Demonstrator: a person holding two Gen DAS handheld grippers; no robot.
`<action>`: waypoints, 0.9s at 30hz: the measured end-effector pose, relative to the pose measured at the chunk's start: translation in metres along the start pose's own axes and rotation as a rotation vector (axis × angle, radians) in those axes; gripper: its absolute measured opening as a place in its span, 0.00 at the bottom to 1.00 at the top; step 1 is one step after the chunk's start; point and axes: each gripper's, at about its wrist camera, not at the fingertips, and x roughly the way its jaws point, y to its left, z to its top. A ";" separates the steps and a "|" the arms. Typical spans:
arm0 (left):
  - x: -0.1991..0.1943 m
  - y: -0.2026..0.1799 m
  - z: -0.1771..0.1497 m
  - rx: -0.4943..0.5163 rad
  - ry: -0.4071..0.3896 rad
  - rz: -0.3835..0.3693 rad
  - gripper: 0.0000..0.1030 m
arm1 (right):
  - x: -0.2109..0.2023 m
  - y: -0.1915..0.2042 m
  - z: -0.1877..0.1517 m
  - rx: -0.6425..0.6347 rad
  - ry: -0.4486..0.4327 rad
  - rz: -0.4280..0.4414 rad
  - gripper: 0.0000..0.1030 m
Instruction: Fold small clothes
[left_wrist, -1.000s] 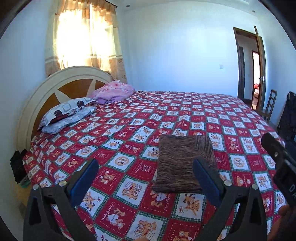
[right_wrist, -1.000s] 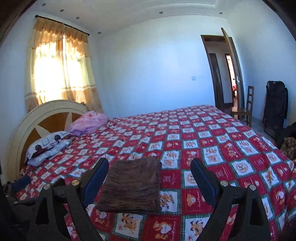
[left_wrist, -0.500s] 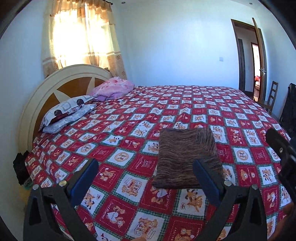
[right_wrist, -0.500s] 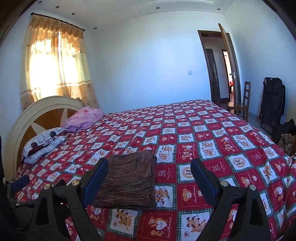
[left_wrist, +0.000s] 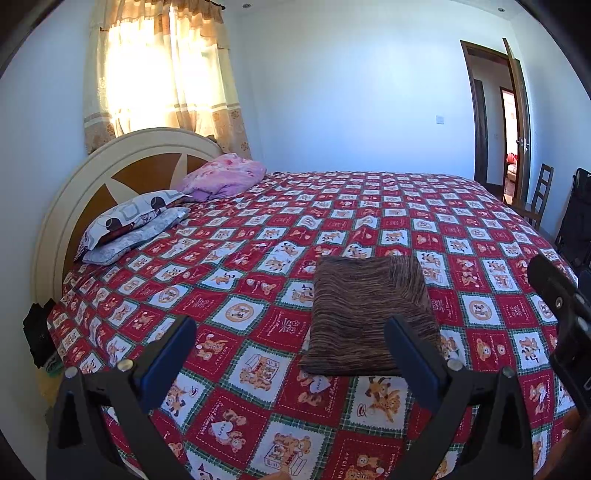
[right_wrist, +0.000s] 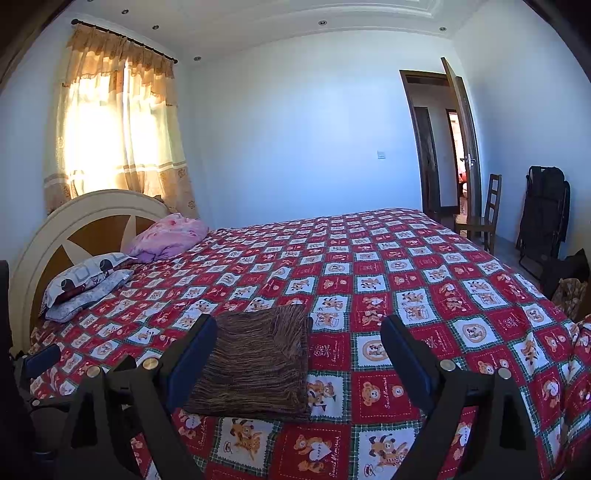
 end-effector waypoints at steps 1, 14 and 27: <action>0.000 0.000 0.000 -0.001 0.000 0.001 1.00 | 0.000 0.000 -0.001 0.002 0.000 -0.002 0.88; 0.001 -0.003 -0.003 0.005 0.010 -0.005 1.00 | 0.001 -0.002 -0.003 0.014 0.004 -0.014 0.88; 0.010 -0.002 -0.004 0.010 0.025 -0.003 1.00 | 0.004 -0.005 -0.006 0.028 0.017 -0.026 0.88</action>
